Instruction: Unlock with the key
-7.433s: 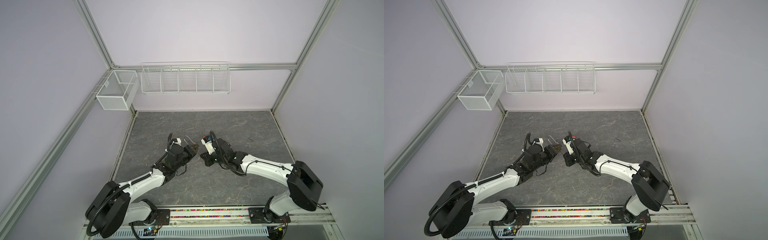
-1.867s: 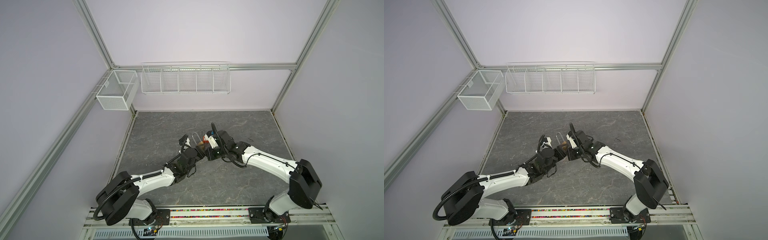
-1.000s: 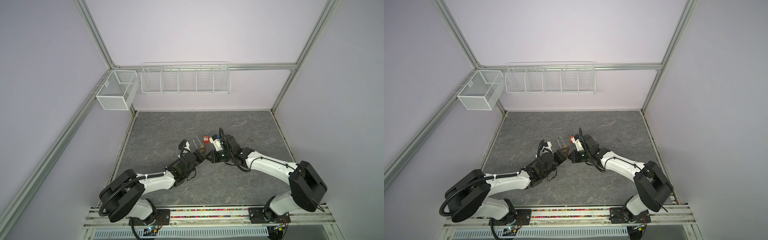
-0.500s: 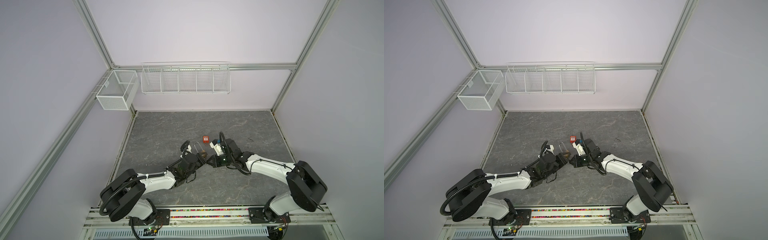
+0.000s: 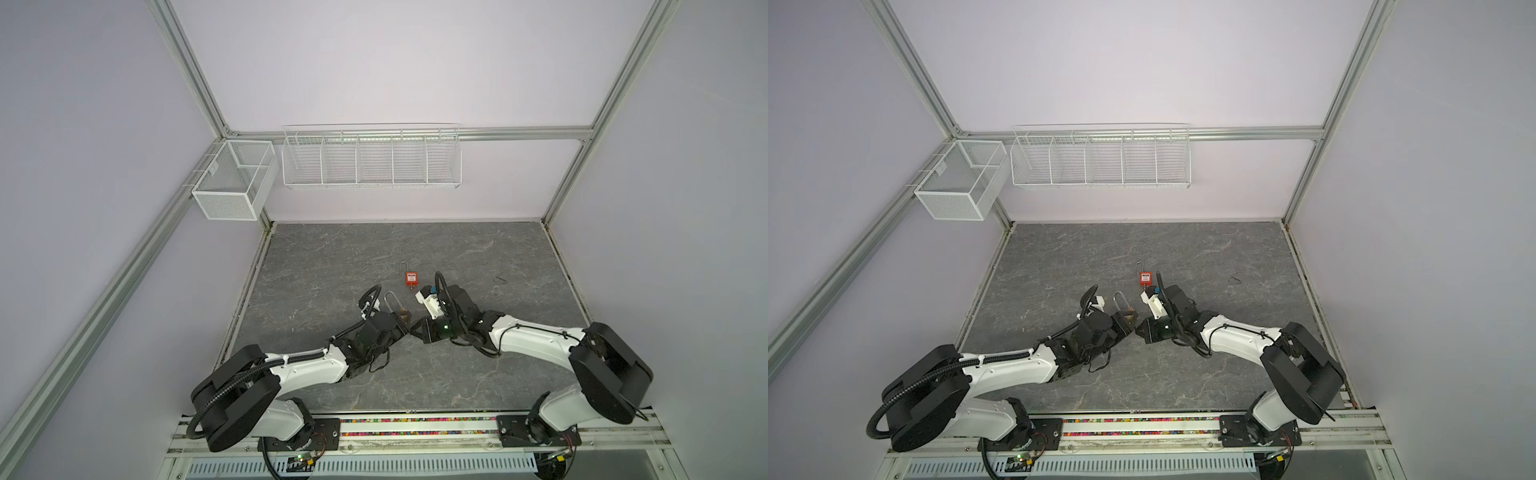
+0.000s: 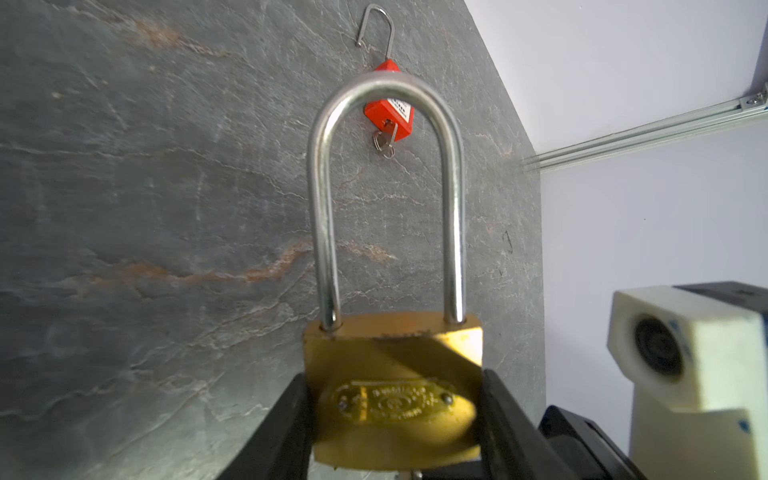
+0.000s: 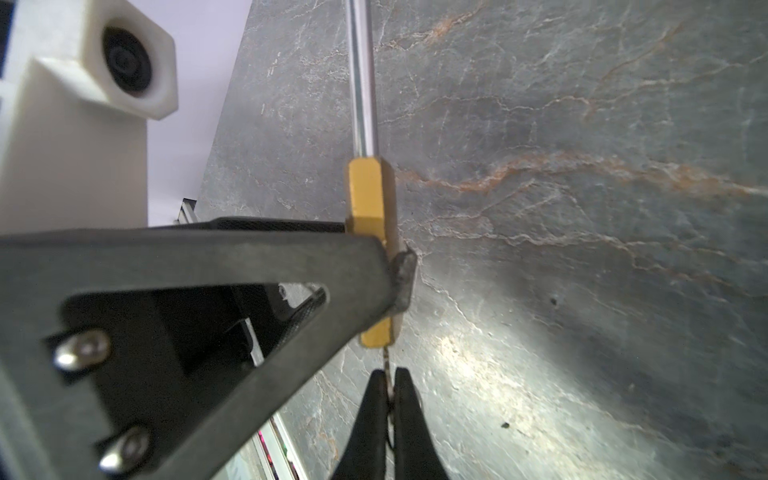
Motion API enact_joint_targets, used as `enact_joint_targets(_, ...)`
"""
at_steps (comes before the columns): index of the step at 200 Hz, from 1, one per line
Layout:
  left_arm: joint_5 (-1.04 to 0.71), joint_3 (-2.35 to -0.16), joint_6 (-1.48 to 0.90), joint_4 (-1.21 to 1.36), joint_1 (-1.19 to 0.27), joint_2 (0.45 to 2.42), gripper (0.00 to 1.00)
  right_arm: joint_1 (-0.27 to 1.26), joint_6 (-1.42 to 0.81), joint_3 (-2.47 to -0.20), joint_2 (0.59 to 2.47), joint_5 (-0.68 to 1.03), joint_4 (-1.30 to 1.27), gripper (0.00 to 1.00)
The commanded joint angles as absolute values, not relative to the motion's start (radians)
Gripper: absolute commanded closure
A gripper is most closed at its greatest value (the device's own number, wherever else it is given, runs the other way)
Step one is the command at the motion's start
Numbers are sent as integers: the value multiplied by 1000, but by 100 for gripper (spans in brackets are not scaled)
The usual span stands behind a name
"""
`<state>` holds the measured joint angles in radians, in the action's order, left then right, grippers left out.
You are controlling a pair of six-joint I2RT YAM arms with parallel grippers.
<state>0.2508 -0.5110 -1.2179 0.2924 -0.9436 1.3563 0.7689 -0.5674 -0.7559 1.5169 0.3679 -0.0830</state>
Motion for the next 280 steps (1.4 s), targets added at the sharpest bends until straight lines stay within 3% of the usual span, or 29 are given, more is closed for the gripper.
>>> enact_joint_targets(1, 366, -480, -1171, 191, -934, 1320, 100, 756, -582, -737, 1524, 317, -108, 93)
enact_joint_targets(104, 311, -480, -1157, 243, -952, 1361, 100, 757, -578, -793, 1541, 314, -89, 93)
enact_joint_targets(135, 477, -535, -1118, 144, -1046, 1363, 100, 752, -650, -824, 1546, 301, -16, 93)
enact_joint_targets(184, 642, -476, -1178, 244, -1098, 1338, 100, 798, -779, -828, 1493, 189, 31, 93)
enact_joint_targets(233, 632, -443, -1144, 443, -1098, 1363, 100, 814, -838, -816, 1453, 141, 3, 93)
enact_joint_targets(280, 548, -438, -1132, 524, -1098, 1401, 100, 807, -757, -872, 1470, 104, 56, 93)
